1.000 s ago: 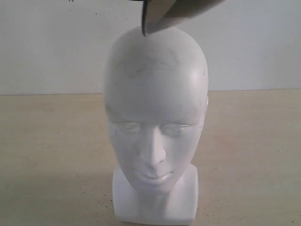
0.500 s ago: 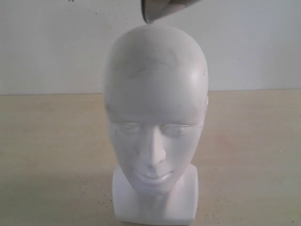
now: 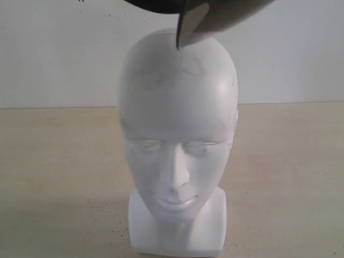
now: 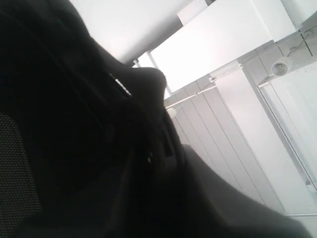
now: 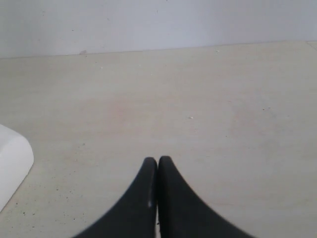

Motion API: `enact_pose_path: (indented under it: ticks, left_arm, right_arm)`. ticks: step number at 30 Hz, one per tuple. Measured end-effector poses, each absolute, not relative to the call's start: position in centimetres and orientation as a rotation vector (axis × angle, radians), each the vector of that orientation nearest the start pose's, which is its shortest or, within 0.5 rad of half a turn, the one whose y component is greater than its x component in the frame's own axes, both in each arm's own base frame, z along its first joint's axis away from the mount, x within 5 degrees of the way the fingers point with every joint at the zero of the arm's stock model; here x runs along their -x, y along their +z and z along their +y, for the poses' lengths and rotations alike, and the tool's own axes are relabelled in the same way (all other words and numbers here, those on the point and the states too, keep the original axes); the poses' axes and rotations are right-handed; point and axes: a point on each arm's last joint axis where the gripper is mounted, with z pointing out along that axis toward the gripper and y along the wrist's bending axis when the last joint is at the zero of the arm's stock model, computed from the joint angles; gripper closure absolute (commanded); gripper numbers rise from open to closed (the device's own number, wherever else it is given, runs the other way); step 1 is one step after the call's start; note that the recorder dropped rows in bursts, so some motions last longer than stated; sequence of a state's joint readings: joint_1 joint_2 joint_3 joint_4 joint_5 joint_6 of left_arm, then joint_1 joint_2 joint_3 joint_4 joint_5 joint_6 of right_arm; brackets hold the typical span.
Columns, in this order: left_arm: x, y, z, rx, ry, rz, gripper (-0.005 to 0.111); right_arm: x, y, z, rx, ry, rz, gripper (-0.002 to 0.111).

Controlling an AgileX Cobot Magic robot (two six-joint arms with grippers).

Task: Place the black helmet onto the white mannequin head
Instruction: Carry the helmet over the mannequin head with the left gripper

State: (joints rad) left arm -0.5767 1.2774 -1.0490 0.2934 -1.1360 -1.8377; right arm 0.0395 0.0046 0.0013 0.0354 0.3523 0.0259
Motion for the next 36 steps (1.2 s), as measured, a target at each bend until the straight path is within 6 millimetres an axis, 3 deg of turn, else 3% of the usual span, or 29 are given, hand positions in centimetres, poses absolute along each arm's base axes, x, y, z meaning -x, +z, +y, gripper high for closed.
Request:
enact_pose_path:
  ticks: [6,15,36]
  left_arm:
    - [-20.6,45.7,-16.5,0.146,-2.271,0.838,0.102]
    - [-19.8,44.2,-20.2,0.146,-2.345,0.907,0.102]
    - [-21.9,41.9,-21.4,0.275,-2.307,0.957,0.102]
  right_arm:
    - [-5.3,18.1,0.3,-0.01,0.08,1.842,0.108]
    - [-5.3,18.1,0.3,-0.01,0.08,1.842,0.108]
    - [-5.3,18.1,0.3,-0.011,0.081,1.842,0.108]
